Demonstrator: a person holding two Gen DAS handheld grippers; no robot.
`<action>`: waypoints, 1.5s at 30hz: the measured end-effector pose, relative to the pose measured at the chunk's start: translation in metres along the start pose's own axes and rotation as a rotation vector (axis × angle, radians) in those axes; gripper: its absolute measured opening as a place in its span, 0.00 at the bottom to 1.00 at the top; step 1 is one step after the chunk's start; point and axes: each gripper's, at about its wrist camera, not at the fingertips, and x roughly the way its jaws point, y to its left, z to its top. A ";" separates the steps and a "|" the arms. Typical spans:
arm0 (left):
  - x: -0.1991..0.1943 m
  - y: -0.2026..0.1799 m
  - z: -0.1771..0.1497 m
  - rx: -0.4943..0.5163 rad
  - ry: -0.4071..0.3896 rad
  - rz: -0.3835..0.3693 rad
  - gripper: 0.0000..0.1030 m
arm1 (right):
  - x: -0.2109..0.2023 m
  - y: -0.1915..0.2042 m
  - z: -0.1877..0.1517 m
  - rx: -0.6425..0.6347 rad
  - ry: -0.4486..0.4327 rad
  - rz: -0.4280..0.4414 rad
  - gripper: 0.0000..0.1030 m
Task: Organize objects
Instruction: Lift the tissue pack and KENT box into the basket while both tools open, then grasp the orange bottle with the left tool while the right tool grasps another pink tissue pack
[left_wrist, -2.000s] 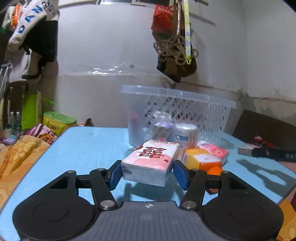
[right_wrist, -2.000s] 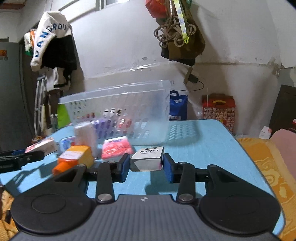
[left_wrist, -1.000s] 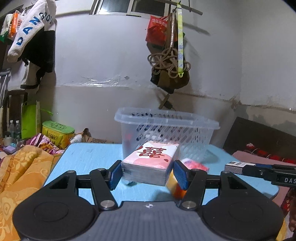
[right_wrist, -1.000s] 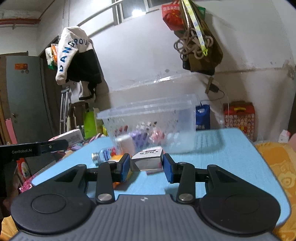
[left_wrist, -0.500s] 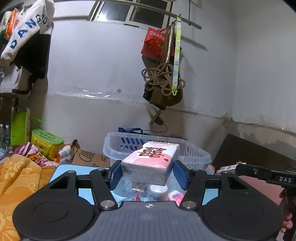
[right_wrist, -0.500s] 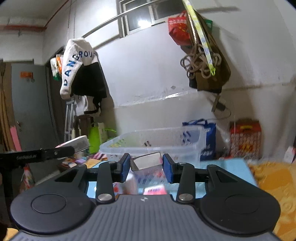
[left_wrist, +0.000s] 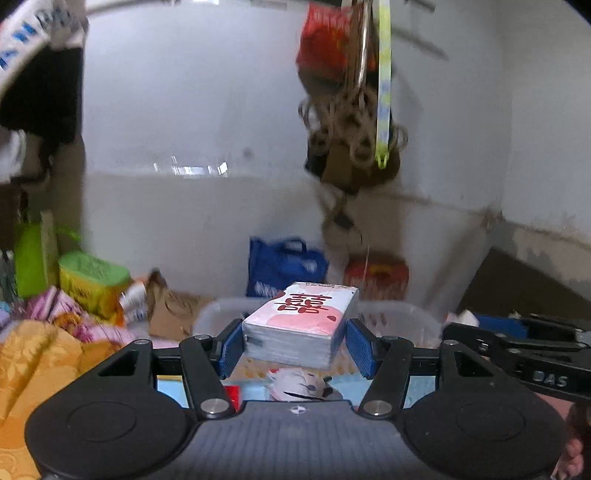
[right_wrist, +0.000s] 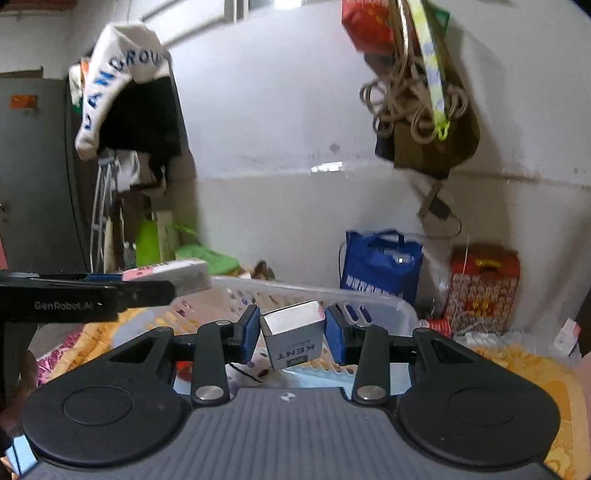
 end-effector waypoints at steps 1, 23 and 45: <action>0.008 0.000 0.000 -0.006 0.016 0.003 0.61 | 0.004 0.002 0.001 -0.012 0.004 -0.010 0.41; -0.073 -0.001 -0.183 -0.072 0.064 -0.170 1.00 | -0.133 -0.008 -0.194 0.248 -0.048 -0.063 1.00; -0.053 -0.025 -0.198 0.057 0.132 -0.053 0.53 | -0.103 0.009 -0.186 0.162 0.044 -0.064 1.00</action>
